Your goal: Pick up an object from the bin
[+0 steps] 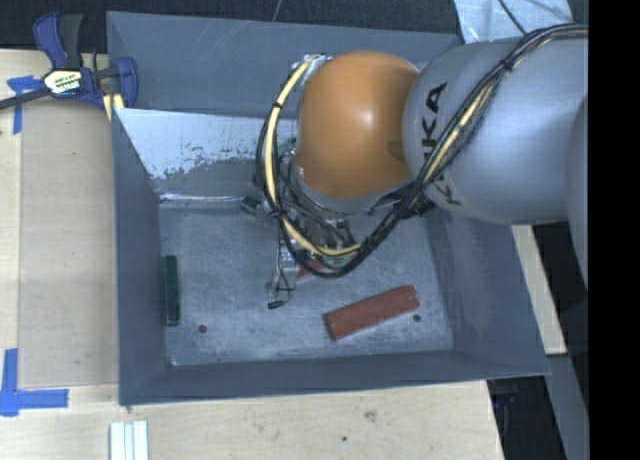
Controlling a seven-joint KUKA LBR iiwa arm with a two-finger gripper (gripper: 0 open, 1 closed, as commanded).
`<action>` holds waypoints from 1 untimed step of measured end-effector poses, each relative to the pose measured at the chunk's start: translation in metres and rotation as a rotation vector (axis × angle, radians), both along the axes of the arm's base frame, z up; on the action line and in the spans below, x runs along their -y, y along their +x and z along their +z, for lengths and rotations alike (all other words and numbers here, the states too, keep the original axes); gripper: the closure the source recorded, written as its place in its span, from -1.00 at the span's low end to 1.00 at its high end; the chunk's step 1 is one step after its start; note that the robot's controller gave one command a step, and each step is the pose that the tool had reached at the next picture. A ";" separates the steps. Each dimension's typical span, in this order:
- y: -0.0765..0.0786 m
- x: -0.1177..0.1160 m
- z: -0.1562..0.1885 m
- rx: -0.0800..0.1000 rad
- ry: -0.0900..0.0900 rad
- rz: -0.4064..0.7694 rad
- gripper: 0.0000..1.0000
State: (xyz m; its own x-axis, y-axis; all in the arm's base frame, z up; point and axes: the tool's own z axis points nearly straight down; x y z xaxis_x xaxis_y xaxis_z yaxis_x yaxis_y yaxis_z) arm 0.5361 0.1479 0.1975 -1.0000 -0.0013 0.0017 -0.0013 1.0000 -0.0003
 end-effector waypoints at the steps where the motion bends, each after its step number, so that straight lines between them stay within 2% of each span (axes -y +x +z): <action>1: 0.001 0.000 0.002 0.005 0.001 -0.002 -1.00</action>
Offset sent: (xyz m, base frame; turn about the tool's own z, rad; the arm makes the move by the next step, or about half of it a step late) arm 0.0118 -0.0407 -0.0875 -0.0224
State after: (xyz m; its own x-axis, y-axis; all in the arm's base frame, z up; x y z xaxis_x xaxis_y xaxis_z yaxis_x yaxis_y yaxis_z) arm 0.5374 0.1476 0.1996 -1.0000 0.0002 -0.0030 0.0002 1.0000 0.0008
